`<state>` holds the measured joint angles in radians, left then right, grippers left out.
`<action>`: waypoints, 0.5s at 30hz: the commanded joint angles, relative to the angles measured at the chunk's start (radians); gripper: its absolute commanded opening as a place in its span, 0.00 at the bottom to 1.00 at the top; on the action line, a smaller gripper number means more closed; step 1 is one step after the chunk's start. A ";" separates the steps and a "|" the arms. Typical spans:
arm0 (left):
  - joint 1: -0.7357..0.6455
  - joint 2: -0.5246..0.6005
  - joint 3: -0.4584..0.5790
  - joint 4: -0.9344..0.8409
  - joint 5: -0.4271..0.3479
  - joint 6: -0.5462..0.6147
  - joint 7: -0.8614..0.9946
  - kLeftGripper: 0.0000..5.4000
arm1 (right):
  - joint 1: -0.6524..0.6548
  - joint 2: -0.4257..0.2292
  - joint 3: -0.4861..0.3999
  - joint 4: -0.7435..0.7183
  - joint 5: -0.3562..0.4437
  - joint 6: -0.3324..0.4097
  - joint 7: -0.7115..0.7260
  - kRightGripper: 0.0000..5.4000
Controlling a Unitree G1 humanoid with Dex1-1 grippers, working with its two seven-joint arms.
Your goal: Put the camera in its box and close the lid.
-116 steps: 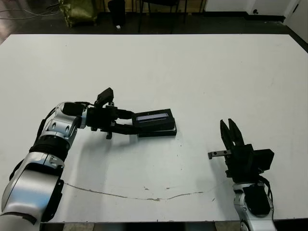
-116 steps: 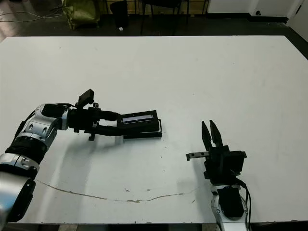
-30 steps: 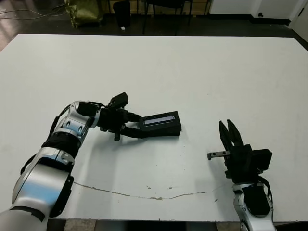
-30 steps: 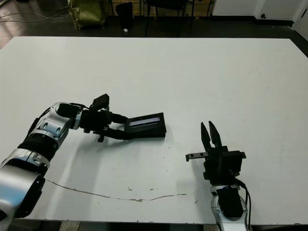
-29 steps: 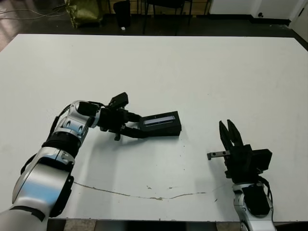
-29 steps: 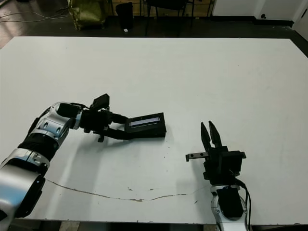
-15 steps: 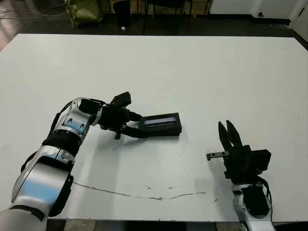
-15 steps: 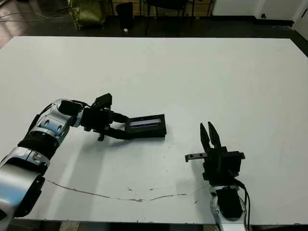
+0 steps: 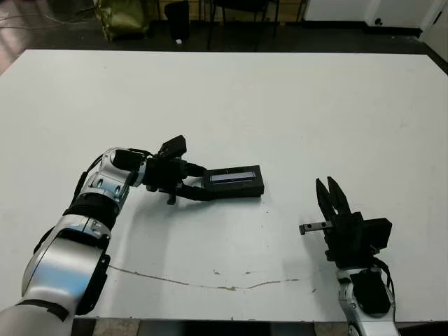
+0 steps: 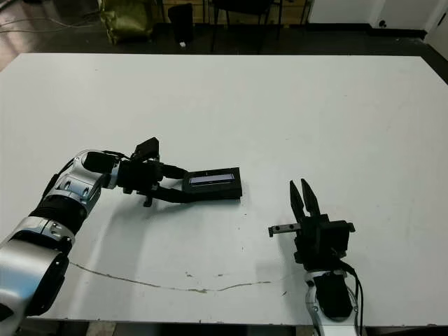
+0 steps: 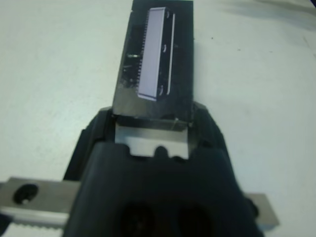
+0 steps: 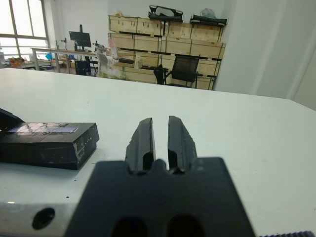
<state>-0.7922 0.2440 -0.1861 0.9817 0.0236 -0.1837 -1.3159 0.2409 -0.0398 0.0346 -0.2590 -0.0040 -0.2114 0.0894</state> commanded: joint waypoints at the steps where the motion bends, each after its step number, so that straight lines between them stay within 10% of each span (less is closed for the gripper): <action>1: -0.021 -0.007 0.001 0.029 0.028 -0.005 0.116 0.36 | 0.011 -0.005 0.003 0.001 -0.001 0.024 0.000 0.00; 5: -0.031 0.008 -0.028 0.013 0.064 0.002 0.104 0.36 | 0.005 -0.008 0.001 0.024 0.003 0.001 0.004 0.00; 15: -0.032 0.042 -0.122 -0.028 0.133 -0.067 0.086 0.79 | 0.005 -0.005 0.000 0.033 0.021 -0.010 0.014 0.00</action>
<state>-0.8329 0.2758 -0.2865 0.9309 0.1167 -0.2549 -1.2589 0.2394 -0.0395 0.0381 -0.2426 0.0118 -0.2142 0.1010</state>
